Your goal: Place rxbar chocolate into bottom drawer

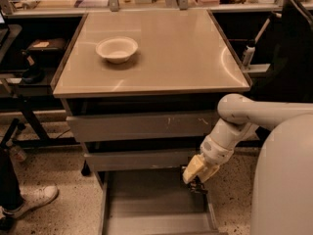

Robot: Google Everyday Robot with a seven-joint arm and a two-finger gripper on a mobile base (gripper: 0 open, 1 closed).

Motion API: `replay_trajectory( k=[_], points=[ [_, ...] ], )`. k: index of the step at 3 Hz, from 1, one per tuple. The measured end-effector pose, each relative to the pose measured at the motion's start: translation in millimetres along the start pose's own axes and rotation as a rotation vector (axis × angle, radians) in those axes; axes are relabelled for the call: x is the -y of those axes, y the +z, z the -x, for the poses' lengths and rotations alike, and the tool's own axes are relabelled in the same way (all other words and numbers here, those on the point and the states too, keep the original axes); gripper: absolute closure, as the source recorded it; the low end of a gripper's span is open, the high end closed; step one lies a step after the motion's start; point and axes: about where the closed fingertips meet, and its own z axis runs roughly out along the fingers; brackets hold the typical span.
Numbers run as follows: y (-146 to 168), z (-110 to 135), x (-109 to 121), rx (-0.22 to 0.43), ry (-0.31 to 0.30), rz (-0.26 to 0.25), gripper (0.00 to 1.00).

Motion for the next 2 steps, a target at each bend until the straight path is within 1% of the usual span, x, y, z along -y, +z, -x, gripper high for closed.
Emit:
replay_trajectory(
  k=[1,2],
  points=[
    [4,0,1,-0.008,0.003,0.005,1.00],
    [23,1,-3,-0.034,-0.012,0.022,1.00]
  ],
)
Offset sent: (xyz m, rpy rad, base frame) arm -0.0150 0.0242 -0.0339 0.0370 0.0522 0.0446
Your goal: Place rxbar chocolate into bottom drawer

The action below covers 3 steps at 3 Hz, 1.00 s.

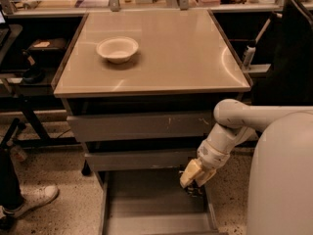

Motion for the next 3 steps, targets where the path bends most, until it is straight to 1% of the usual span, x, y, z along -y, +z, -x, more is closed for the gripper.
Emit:
replay_trajectory(
  k=[1,2,3],
  points=[
    [48,10,1,0.006,0.003,0.096,1.00],
    [89,28,9,0.030,0.021,0.186,1.00],
    [122,33,23,0.036,0.065,0.277,1.00]
  ],
)
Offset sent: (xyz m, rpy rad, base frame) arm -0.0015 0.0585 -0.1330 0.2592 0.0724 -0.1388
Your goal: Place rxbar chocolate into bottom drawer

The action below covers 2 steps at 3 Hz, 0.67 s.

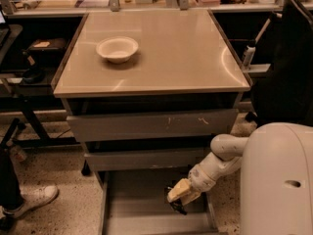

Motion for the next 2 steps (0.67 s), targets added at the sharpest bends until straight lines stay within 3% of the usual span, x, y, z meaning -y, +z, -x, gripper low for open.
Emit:
replay_trajectory(
  k=[2],
  points=[
    [26,-1,15,-0.016,0.034,0.048,1.00]
  ],
)
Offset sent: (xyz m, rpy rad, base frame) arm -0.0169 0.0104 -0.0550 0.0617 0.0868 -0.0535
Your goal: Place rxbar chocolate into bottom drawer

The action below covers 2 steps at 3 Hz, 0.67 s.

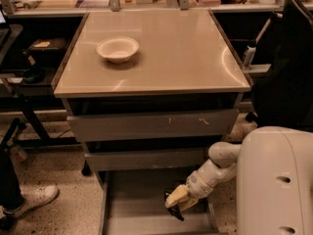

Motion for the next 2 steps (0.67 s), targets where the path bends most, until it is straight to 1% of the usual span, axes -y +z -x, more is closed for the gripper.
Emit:
replay_trajectory(
  k=[1,2],
  points=[
    [20,4,18,0.081,0.033,0.057,1.00],
    [17,17,35,0.210,0.053,0.061,1.00]
  ],
)
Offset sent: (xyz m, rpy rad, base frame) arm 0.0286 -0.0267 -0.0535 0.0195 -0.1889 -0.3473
